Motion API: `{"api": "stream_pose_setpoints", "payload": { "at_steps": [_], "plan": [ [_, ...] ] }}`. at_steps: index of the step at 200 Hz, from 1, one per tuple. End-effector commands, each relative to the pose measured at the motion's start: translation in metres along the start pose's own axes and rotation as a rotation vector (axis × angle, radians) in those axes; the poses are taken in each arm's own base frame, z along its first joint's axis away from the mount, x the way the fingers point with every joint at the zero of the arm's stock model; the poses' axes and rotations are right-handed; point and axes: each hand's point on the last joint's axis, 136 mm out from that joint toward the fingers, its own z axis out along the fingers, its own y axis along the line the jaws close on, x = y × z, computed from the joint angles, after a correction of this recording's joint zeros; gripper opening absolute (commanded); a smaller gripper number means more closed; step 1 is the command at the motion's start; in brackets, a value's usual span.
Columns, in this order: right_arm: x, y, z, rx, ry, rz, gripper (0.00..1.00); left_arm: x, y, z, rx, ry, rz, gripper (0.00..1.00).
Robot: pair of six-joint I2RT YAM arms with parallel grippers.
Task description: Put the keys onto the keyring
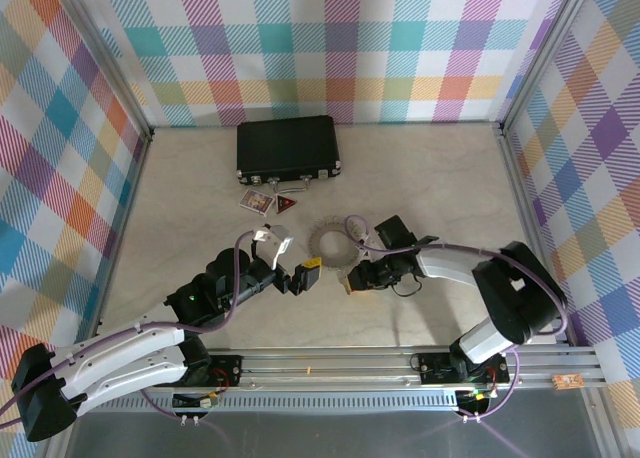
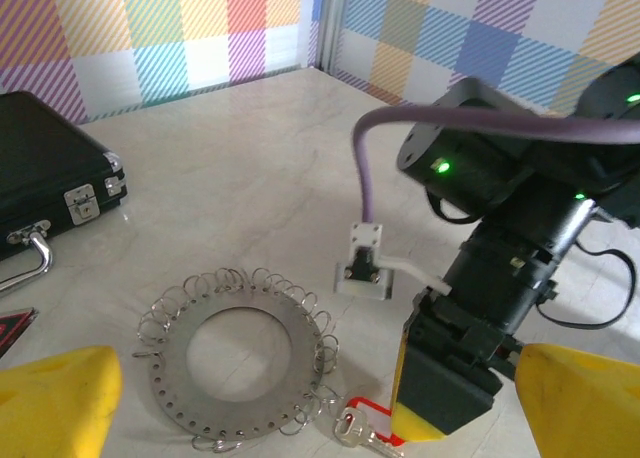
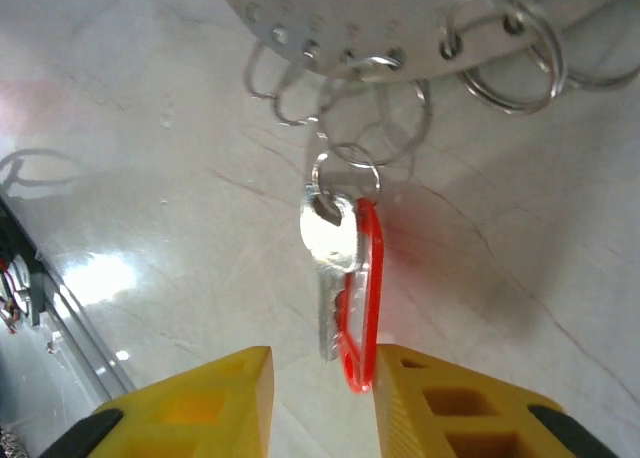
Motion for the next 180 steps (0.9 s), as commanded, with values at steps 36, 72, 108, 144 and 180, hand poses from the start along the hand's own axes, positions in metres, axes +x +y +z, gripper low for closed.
{"api": "stream_pose_setpoints", "payload": {
  "at_steps": [36, 72, 108, 144, 180],
  "plan": [
    [-0.016, 0.018, -0.042, 0.057, -0.143, -0.092, 0.66, -0.010, 0.045, -0.006, -0.226, -0.062, -0.146, 1.00],
    [-0.034, 0.015, -0.076, 0.158, -0.281, -0.143, 0.78, -0.011, 0.056, -0.002, -0.260, -0.068, -0.174, 1.00],
    [-0.056, -0.003, -0.116, 0.293, -0.447, -0.162, 0.99, 0.002, 0.126, -0.027, -0.647, -0.084, -0.229, 1.00],
    [-0.079, -0.017, -0.159, 0.408, -0.654, -0.176, 0.99, 0.015, 0.167, -0.041, -0.790, -0.113, -0.254, 1.00],
    [-0.087, -0.040, -0.201, 0.609, -0.864, -0.191, 0.99, 0.029, 0.193, -0.048, -0.923, -0.025, -0.147, 1.00]
  ]
}}
